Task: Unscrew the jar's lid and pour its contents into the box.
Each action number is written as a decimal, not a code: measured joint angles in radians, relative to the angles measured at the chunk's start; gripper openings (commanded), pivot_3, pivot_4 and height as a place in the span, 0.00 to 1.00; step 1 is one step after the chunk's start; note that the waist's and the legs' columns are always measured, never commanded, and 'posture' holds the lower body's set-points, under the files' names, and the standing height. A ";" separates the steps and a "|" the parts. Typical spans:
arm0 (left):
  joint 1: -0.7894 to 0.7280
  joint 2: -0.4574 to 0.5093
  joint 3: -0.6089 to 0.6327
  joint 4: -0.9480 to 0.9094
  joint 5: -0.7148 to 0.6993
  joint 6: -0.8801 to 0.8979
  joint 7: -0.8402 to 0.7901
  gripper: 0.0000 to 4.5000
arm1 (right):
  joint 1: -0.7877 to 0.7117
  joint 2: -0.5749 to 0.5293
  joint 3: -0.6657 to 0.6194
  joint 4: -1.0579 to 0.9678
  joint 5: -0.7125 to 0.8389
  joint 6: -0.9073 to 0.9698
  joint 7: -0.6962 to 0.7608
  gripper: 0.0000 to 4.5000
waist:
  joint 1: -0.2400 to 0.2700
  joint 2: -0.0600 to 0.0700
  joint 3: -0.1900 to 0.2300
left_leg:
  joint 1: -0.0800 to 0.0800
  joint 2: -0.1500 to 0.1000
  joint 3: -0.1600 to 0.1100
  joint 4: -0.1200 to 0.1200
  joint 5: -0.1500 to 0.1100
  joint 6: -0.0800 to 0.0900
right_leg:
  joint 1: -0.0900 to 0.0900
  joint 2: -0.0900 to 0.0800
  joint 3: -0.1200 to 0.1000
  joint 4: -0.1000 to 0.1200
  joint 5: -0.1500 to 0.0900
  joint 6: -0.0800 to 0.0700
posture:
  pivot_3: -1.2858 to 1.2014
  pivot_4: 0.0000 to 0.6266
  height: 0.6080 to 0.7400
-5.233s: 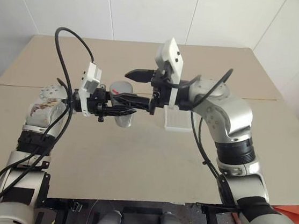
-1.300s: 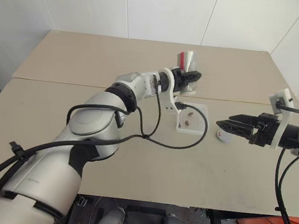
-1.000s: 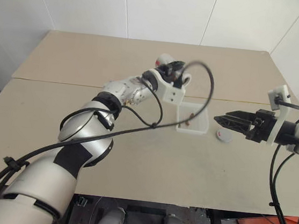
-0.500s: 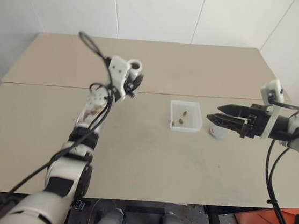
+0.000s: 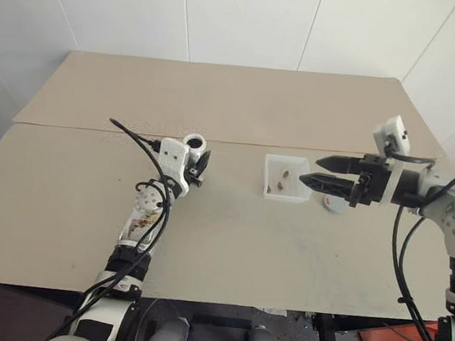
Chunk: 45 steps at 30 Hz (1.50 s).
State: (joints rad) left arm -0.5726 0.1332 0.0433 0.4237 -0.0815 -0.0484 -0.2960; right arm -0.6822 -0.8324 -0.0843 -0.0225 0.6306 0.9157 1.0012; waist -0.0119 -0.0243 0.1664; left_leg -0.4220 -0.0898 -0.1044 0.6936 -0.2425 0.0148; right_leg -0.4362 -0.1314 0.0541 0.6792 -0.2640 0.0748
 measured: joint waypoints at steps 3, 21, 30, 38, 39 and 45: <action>0.000 0.003 -0.005 0.005 0.001 0.022 -0.002 0.77 | 0.000 0.000 0.000 -0.004 0.000 0.000 -0.001 1.00 | 0.000 0.000 0.000 | 0.000 0.000 0.000 0.000 0.000 0.000 | 0.000 0.000 0.000 0.001 0.001 0.000 | 0.52 0.24 1.00; 0.242 0.217 -0.087 -0.434 0.019 0.282 -0.155 1.00 | 0.045 -0.009 0.011 -0.047 -0.028 0.006 -0.021 1.00 | -0.001 0.001 0.000 | 0.002 0.000 0.000 -0.001 0.000 0.000 | 0.002 0.000 0.000 0.001 0.001 0.000 | 0.52 0.24 1.00; 0.378 0.644 0.155 -0.767 -0.326 0.553 -0.566 1.00 | 0.104 -0.062 0.024 -0.055 -0.076 -0.074 0.020 1.00 | -0.005 0.002 0.000 | 0.014 0.003 0.000 -0.008 0.000 0.000 | 0.010 0.002 0.000 -0.004 0.002 -0.001 | 0.52 0.24 1.00; 0.392 0.795 0.331 -0.721 -0.474 0.550 -0.775 1.00 | 0.119 -0.089 0.024 -0.033 -0.104 -0.162 0.071 1.00 | -0.005 0.002 0.000 | 0.022 0.004 0.001 -0.014 0.000 0.000 | 0.018 0.002 0.000 -0.012 0.003 -0.002 | 0.52 0.24 1.00; 0.399 0.789 0.330 -0.721 -0.472 0.549 -0.772 1.00 | 0.120 -0.092 0.024 -0.027 -0.108 -0.168 0.074 1.00 | -0.005 0.002 0.000 | 0.021 0.004 0.001 -0.014 0.000 0.000 | 0.017 0.002 0.000 -0.012 0.004 -0.003 | 0.52 0.24 1.00; 0.418 0.731 0.320 -0.774 -0.481 0.550 -0.730 1.00 | 0.123 -0.105 0.024 -0.009 -0.118 -0.194 0.098 1.00 | -0.004 0.002 0.000 | 0.021 0.004 0.001 -0.014 0.000 -0.001 | 0.017 0.002 0.000 -0.013 0.004 -0.003 | 0.52 0.24 1.00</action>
State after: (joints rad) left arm -0.1542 0.8645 0.3633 -0.3501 -0.5623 0.5015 -1.0262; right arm -0.5590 -0.9371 -0.0606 -0.0311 0.5127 0.7214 1.0991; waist -0.0157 -0.0224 0.1663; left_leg -0.4008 -0.0854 -0.1036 0.6793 -0.2422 0.0143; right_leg -0.4191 -0.1295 0.0538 0.6665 -0.2600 0.0719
